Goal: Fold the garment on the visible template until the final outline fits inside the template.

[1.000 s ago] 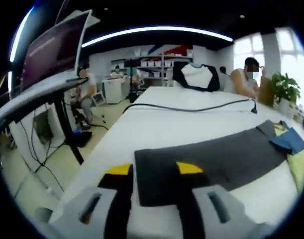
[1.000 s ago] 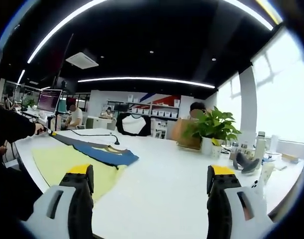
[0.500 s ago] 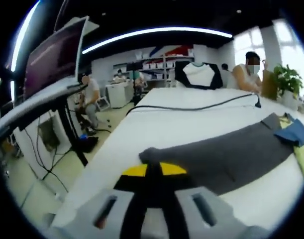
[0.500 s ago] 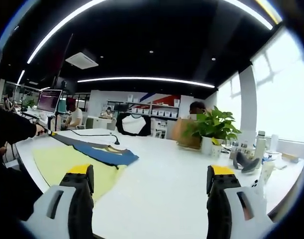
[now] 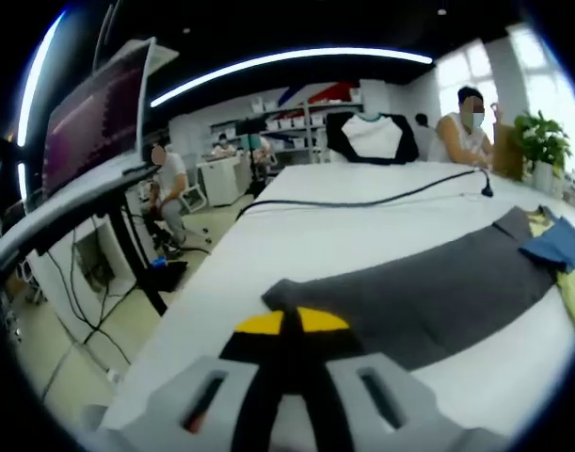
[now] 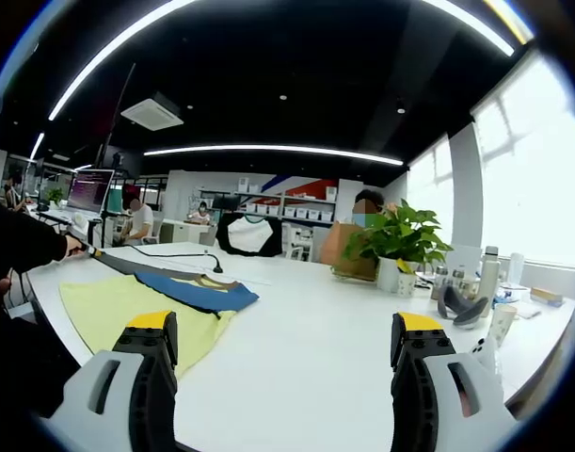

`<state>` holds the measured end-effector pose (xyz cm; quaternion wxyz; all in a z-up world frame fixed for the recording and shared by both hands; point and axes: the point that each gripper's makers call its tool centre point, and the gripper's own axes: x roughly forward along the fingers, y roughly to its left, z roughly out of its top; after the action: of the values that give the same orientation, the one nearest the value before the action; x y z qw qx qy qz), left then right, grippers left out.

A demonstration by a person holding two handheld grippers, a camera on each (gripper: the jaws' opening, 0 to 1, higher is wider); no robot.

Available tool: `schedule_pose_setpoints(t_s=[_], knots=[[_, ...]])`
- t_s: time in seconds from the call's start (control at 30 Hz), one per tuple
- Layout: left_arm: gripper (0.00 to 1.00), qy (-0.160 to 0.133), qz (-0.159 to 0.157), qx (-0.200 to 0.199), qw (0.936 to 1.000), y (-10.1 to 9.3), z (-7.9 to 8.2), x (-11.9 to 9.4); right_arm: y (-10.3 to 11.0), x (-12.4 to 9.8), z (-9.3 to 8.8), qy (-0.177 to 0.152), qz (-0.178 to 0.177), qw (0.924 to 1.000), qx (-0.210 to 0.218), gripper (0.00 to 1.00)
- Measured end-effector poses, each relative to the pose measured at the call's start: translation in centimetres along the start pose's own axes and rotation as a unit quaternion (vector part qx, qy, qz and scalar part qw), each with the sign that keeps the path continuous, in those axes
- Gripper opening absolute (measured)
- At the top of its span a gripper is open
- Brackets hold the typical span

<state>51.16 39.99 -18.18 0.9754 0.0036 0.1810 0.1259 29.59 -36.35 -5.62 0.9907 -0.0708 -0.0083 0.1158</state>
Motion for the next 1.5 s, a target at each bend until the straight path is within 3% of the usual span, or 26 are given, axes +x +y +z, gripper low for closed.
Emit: schedule_pose_setpoints(t_s=[0.17,0.23,0.27,0.77,0.93,1.17,1.2,1.27,1.4,1.5], knots=[[0.03,0.001,0.002,-0.024,0.9997,0.2,1.1,-0.4,0.0,0.0,0.0,0.001,-0.001,1.0,0.0,0.97],[0.03,0.015,0.026,0.046,0.9985,0.6,1.4,-0.8,0.1,0.1,-0.1,0.002,0.0,1.0,0.0,0.97],[0.03,0.008,0.028,0.056,0.998,0.5,1.9,-0.9,0.1,0.1,-0.1,0.002,0.001,1.0,0.0,0.97],[0.03,-0.041,-0.011,-0.05,0.9978,-2.3,10.5,-4.5,-0.5,-0.3,-0.2,0.005,-0.009,0.9999,-0.001,0.97],[0.03,-0.062,-0.023,-0.059,0.9961,-3.3,13.6,-5.9,-0.7,-0.4,-0.3,0.006,-0.011,0.9999,0.0,0.97],[0.03,-0.079,-0.063,-0.074,0.9921,-6.3,17.9,-8.0,-0.9,-0.4,-0.5,0.01,-0.014,0.9999,-0.001,0.97],[0.03,-0.085,-0.082,-0.064,0.991,-7.2,18.5,-8.3,-0.9,-0.4,-0.5,0.01,-0.014,0.9998,-0.002,0.97],[0.03,-0.088,-0.08,-0.045,0.9919,-8.2,19.7,-8.8,-0.9,-0.4,-0.5,0.01,-0.015,0.9998,-0.002,0.97],[0.03,-0.095,-0.13,-0.083,0.9834,-11.2,21.9,-9.8,-0.7,-0.3,-0.7,0.015,-0.013,0.9998,-0.002,0.96],[0.03,-0.098,-0.137,-0.079,0.9826,-12.5,22.7,-10.5,-0.7,-0.3,-0.6,0.014,-0.014,0.9998,-0.002,0.96]])
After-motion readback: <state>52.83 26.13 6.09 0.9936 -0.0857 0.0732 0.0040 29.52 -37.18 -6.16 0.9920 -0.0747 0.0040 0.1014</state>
